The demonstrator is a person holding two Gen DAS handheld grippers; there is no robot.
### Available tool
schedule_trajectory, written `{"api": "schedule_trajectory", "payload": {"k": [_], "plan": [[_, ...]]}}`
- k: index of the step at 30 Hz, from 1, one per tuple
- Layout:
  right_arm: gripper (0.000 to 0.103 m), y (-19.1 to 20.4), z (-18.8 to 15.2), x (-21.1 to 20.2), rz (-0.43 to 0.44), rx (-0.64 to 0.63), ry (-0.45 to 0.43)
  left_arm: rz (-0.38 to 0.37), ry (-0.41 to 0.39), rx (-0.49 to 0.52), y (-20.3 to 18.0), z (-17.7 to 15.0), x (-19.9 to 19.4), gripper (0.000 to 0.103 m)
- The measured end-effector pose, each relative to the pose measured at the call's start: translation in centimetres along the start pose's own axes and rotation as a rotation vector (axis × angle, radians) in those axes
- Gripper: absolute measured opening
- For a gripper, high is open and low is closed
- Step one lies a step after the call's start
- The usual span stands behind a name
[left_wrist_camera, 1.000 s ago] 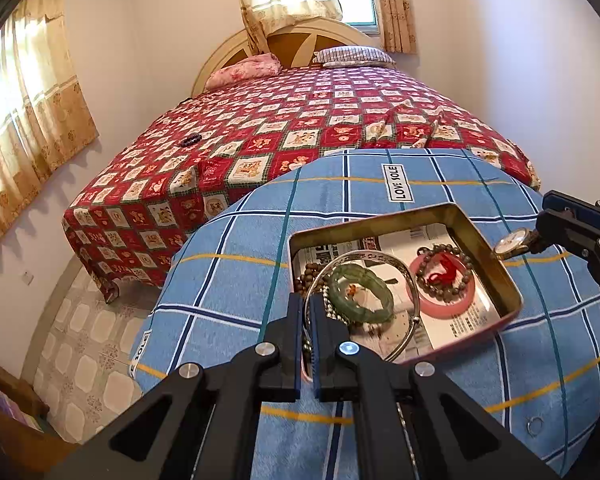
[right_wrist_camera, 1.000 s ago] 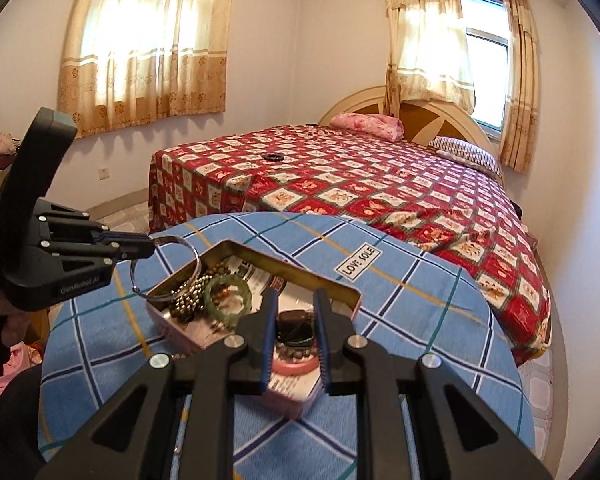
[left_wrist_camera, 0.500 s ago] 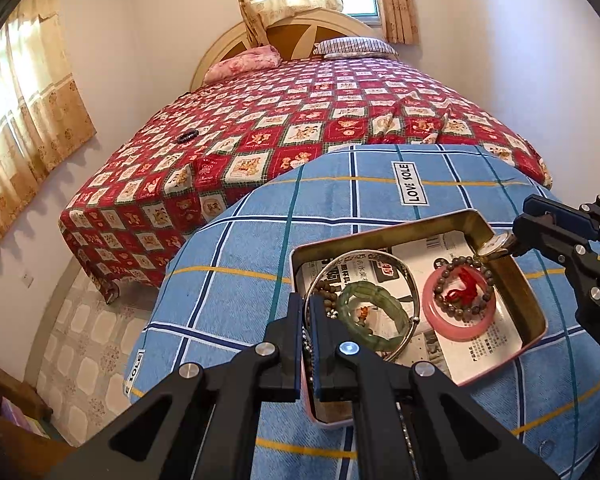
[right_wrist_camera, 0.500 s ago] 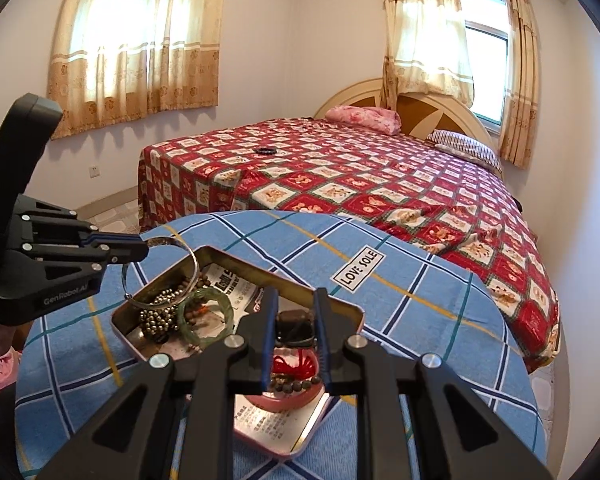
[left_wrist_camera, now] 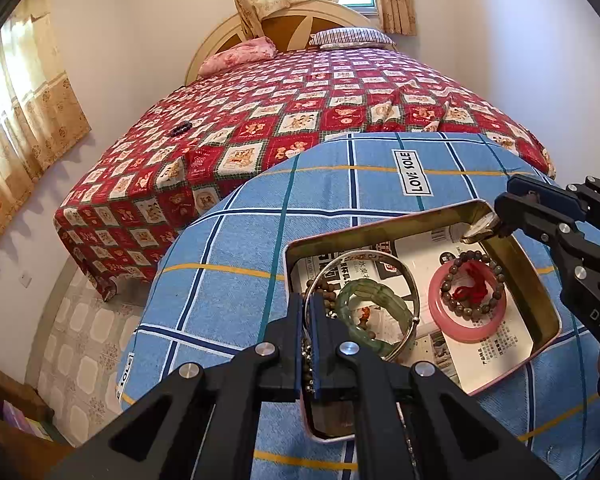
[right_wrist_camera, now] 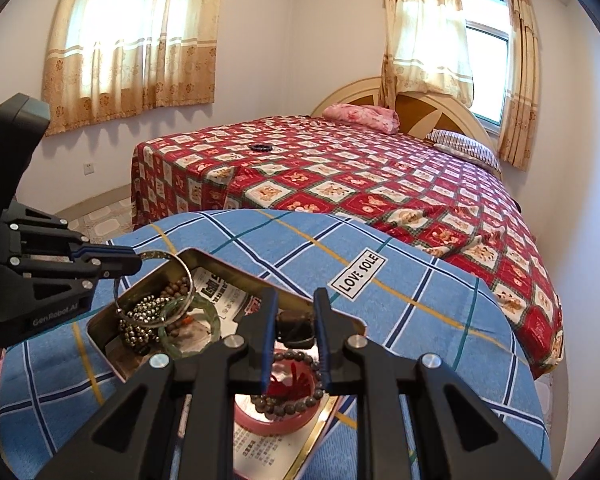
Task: Organize jewelry
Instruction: 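Open both tools to release the watch and silver bangle into the tin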
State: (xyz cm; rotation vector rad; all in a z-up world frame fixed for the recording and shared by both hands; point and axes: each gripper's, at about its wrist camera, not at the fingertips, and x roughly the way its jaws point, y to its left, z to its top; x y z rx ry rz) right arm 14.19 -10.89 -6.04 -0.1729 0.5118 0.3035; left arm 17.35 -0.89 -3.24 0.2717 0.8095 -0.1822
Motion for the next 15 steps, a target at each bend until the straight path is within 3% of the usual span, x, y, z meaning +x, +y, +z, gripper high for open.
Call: {"api": "schedule_trajectory", "payload": {"k": [15], "plan": [[0.018, 0.4, -1.3, 1.5, 0.009, -0.019, 0.077, -0.01, 0.024, 0.003, -0.2, -0.1, 1.0, 0.008]]}}
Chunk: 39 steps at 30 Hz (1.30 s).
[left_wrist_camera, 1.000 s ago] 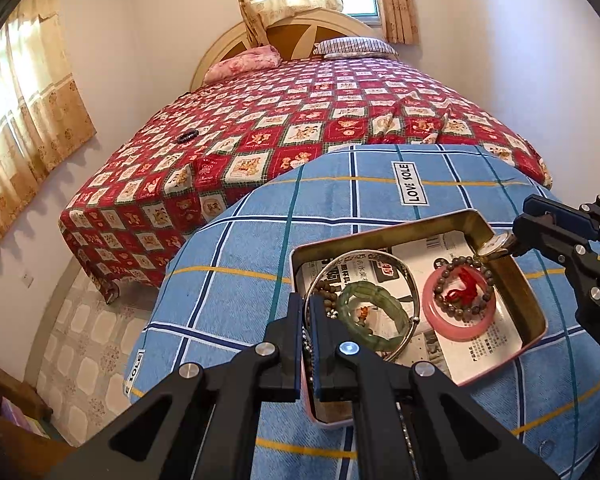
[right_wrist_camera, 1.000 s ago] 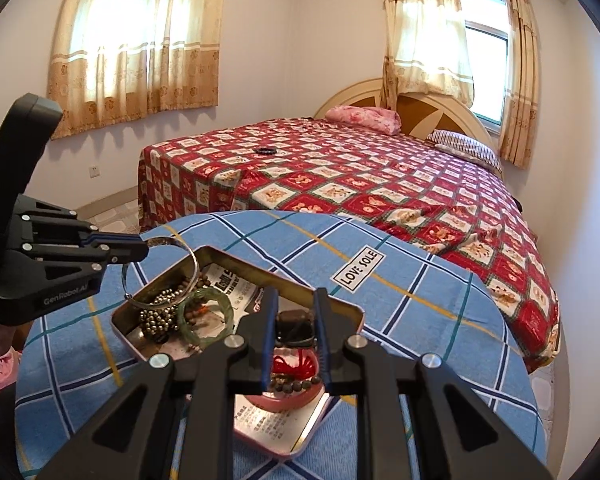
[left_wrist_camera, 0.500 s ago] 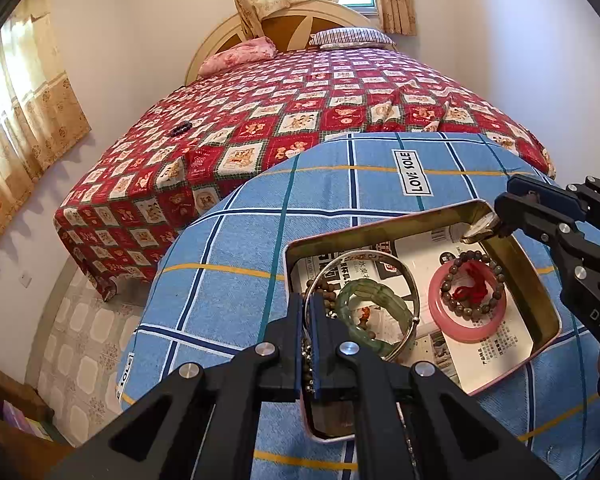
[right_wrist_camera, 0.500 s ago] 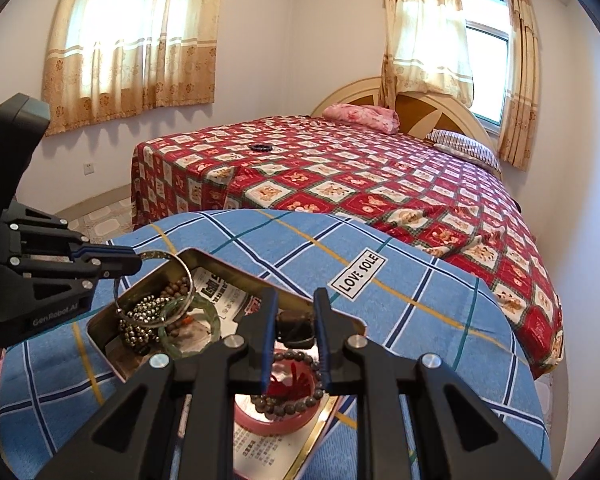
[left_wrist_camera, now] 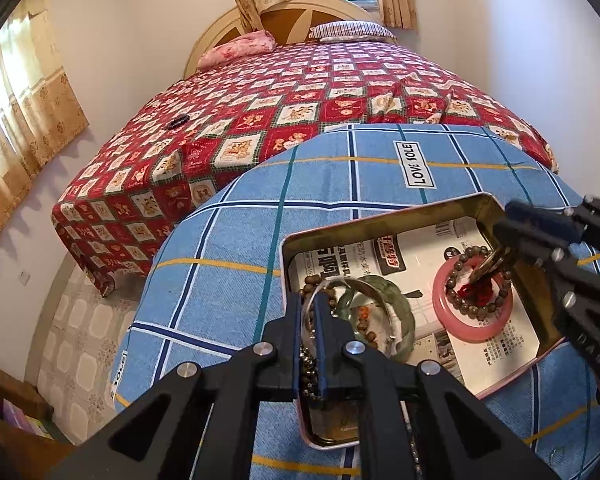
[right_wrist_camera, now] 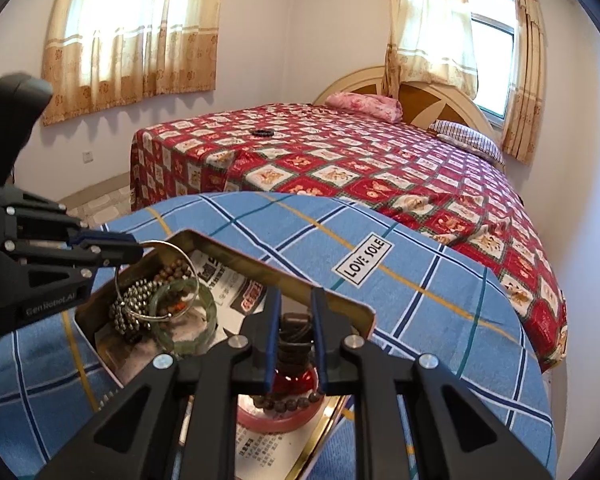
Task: Organize jewelry
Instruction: 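Open both tools to release the watch and silver bangle into the tin, then grasp the pearl necklace with the left tool while the right tool grasps the silver ring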
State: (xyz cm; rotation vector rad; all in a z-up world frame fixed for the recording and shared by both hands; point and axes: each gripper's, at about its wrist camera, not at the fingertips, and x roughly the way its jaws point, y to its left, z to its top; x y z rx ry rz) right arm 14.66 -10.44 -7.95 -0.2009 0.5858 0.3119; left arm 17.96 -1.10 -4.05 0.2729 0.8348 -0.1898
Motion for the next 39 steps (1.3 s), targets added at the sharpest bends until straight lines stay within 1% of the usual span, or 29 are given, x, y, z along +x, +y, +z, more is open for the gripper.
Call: {"api": "schedule_trajectory", "payload": {"k": [2, 4, 5, 6, 7, 8, 9, 19, 26, 35, 39], "plan": [[0.018, 0.2, -0.4, 0.1, 0.0, -0.006, 0.016, 0.007, -0.002, 0.008, -0.2, -0.1, -0.3, 0.008], [0.022, 0.3, -0.8, -0.2, -0.006, -0.009, 0.023, 0.01, -0.002, 0.0, -0.2, -0.2, -0.5, 0.01], [0.024, 0.3, -0.9, -0.3, -0.006, -0.003, 0.028, 0.014, 0.002, -0.004, -0.2, -0.3, -0.6, 0.018], [0.03, 0.2, -1.1, -0.5, -0.006, 0.002, 0.032, 0.021, 0.006, -0.009, -0.1, -0.4, -0.6, 0.036], [0.035, 0.2, -1.2, -0.7, -0.008, 0.006, 0.031, 0.031, 0.004, -0.014, 0.0, -0.7, -0.8, 0.046], [0.046, 0.2, -1.4, -0.9, -0.012, 0.011, 0.027, 0.042, -0.008, -0.014, 0.0, -0.9, -1.1, 0.062], [0.051, 0.1, -1.6, -1.3, -0.017, 0.016, 0.023, 0.049, -0.025, -0.012, 0.1, -1.1, -1.4, 0.065], [0.052, 0.2, -2.7, -2.3, -0.039, 0.031, 0.05, 0.042, -0.014, -0.036, 0.4, -2.7, -2.1, 0.065], [0.057, 0.6, -3.3, -3.7, -0.036, 0.034, 0.046, 0.06, -0.011, -0.053, 0.3, -4.0, -3.2, 0.065], [0.062, 0.9, -5.6, -5.5, -0.035, 0.054, 0.063, 0.047, 0.0, -0.075, -0.8, -6.9, -5.1, 0.065], [0.062, 0.6, -7.3, -6.6, -0.04, 0.072, 0.092, 0.035, 0.018, -0.092, -1.2, -8.5, -5.6, 0.065]]}}
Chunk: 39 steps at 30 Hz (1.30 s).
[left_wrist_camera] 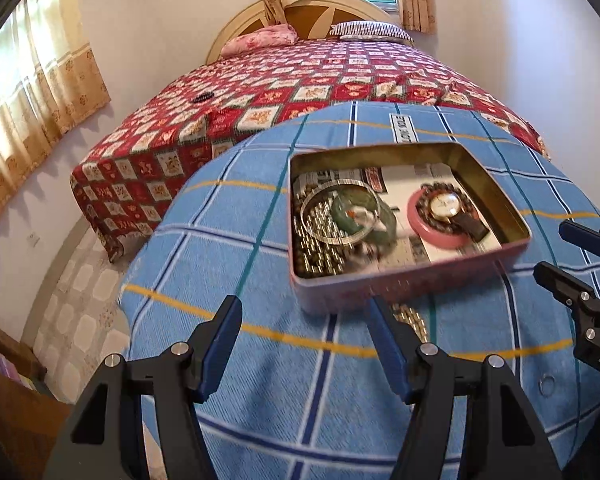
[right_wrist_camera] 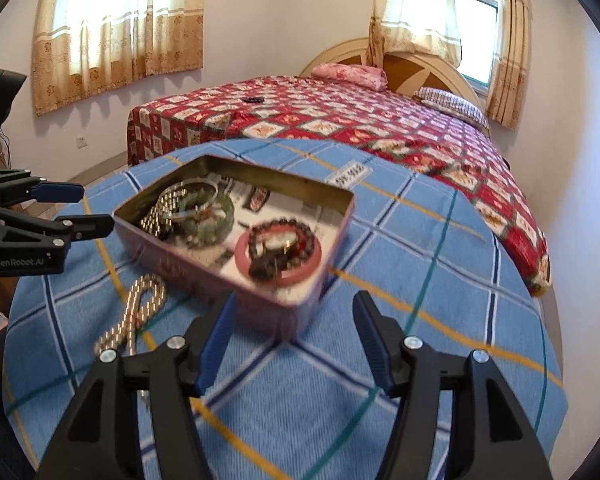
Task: Organize jewelry
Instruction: 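Grasp the pearl necklace with the left tool while the right tool grasps the silver ring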
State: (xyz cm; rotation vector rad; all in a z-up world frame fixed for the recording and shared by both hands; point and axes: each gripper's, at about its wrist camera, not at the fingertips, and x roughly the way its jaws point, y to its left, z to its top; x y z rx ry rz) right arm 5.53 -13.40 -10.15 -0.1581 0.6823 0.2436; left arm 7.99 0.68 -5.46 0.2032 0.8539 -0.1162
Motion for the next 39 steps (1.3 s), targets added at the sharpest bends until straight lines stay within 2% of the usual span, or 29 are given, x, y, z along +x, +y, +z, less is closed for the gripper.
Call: {"api": "schedule_trajectory", "payload": {"k": [6, 9, 12, 20, 22, 24, 27, 39], "plan": [[0.062, 0.2, -2.5, -2.0, 0.009, 0.002, 0.033, -0.014, 0.066, -0.041, -0.8, -3.3, -0.1, 0.065], [0.062, 0.6, -3.8, -2.7, 0.034, -0.008, 0.051, 0.008, 0.099, -0.038, -1.4, -5.1, 0.0, 0.065], [0.062, 1.5, -4.9, -2.9, 0.048, -0.039, 0.067, 0.017, 0.108, -0.061, -1.5, -6.2, -0.1, 0.065], [0.06, 2.5, -6.7, -2.4, 0.083, -0.07, 0.104, 0.032, 0.095, -0.064, -2.3, -6.8, -0.5, 0.065], [0.051, 2.5, -6.9, -2.4, 0.103, -0.067, 0.104, 0.031, 0.098, -0.064, -2.2, -6.8, -0.4, 0.065], [0.03, 2.6, -7.0, -2.4, 0.11, -0.069, 0.107, 0.03, 0.1, -0.068, -2.1, -6.8, -0.4, 0.065], [0.021, 2.6, -7.1, -2.2, 0.093, -0.077, 0.104, 0.031, 0.09, -0.073, -2.0, -6.5, -0.6, 0.065], [0.019, 1.8, -5.2, 0.0, 0.053, -0.05, 0.107, 0.016, 0.057, -0.047, -3.0, -3.3, 0.1, 0.065]]}}
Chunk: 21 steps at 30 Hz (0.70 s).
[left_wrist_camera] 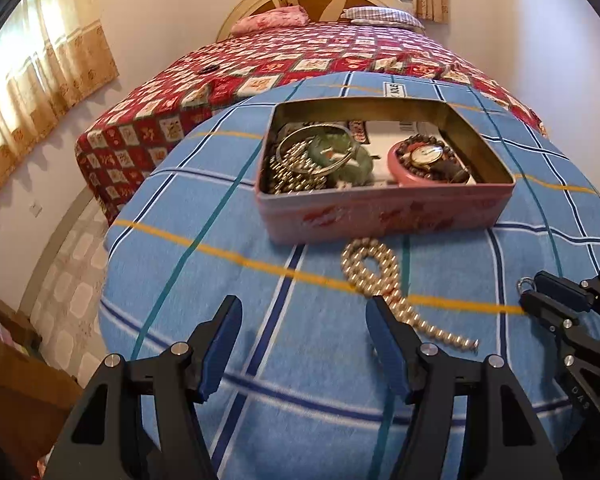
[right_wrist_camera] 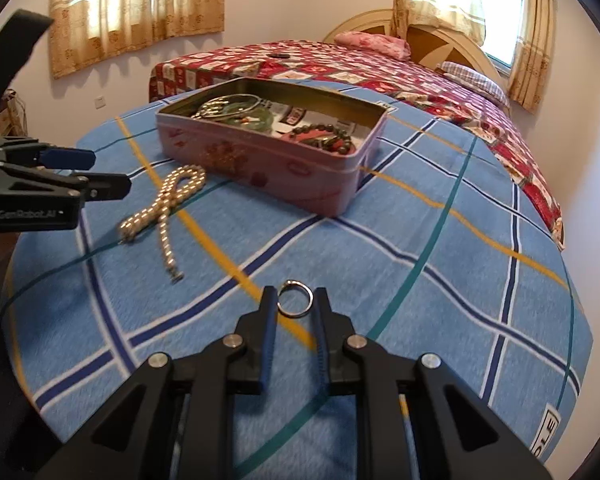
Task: Organize jewelry
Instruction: 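Grasp the pearl necklace with the left tool while the right tool grasps the silver ring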
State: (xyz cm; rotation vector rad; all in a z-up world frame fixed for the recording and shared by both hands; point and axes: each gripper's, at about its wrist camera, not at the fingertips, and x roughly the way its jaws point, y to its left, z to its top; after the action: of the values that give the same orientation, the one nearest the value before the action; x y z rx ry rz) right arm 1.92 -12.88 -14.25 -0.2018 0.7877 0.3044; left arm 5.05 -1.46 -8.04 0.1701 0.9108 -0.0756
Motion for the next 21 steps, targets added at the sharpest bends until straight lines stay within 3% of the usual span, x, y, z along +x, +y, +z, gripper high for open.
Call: {"api": "schedule_trajectory", "payload": {"k": [10, 21], "plan": [[0.019, 0.0, -0.1, -0.2, -0.038, 0.009, -0.007, -0.027, 0.024, 0.019, -2.0, 1.3, 1.9, 0.065], [0.017, -0.1, 0.0, -0.2, -0.037, 0.016, -0.014, -0.066, 0.047, 0.057, -2.8, 0.5, 2.9, 0.065]]}}
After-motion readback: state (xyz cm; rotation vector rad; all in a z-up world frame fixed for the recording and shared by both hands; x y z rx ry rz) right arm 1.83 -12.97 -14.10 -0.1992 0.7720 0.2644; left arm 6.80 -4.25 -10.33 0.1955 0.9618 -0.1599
